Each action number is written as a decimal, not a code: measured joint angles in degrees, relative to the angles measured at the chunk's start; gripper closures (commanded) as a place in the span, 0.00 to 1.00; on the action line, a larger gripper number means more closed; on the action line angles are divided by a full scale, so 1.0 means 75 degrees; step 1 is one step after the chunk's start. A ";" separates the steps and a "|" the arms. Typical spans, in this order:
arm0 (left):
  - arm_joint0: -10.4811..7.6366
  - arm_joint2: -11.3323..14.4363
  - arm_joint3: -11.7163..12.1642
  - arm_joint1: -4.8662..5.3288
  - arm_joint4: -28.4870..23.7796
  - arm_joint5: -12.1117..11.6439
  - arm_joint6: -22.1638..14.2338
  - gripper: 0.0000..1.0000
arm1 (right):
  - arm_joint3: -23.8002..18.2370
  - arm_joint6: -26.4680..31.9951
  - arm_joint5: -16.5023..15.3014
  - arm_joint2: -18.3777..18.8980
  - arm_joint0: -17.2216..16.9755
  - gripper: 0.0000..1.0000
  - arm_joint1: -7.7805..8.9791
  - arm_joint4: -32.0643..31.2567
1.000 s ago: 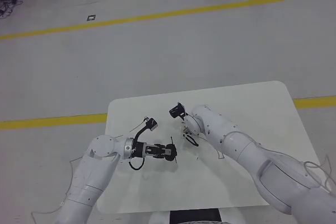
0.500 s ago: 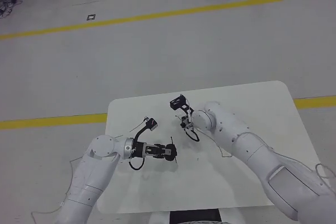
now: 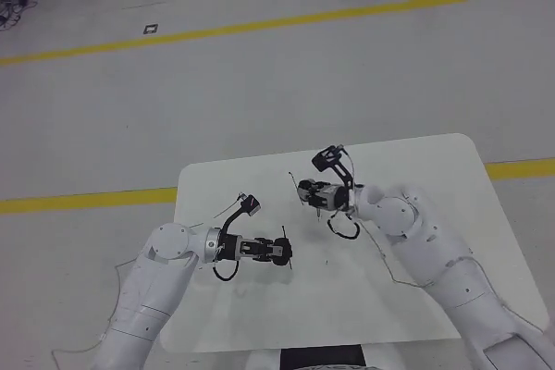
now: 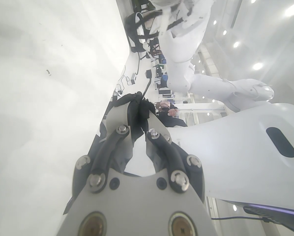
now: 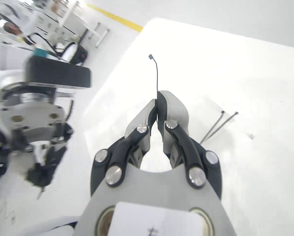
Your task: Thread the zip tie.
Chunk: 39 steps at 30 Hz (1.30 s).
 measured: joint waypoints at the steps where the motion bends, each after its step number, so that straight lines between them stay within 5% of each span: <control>1: 0.0000 0.0000 0.0000 0.0000 0.0000 0.0000 0.0000 1.00 | -0.0234 -0.0001 0.0014 -0.0004 -0.0080 1.00 0.0087 0.0412; 5: 0.0000 0.0000 0.0000 0.0000 0.0000 0.0000 0.0000 1.00 | -0.0614 0.0064 0.0016 -0.0085 -0.0159 1.00 0.0346 0.1247; 17: 0.0000 0.0000 0.0000 0.0000 0.0000 0.0000 0.0000 1.00 | -0.0607 0.0063 0.0017 -0.0090 -0.0160 1.00 0.0347 0.1244; 24: 0.0011 0.0026 -0.0021 -0.0002 0.0007 0.0021 0.0048 1.00 | -0.0879 -0.0974 0.0015 -0.0148 -0.0588 1.00 0.0394 0.1526; 33: -0.0140 0.0530 -0.0150 0.0052 -0.0335 -0.0003 -0.0004 1.00 | -0.1225 -0.2186 0.0015 -0.0489 -0.0875 1.00 0.0699 0.1725; 39: -0.0291 0.0963 -0.0324 0.0258 -0.0187 0.0000 0.0000 1.00 | -0.1232 -0.2814 0.0015 -0.0947 -0.0704 1.00 0.0986 0.1744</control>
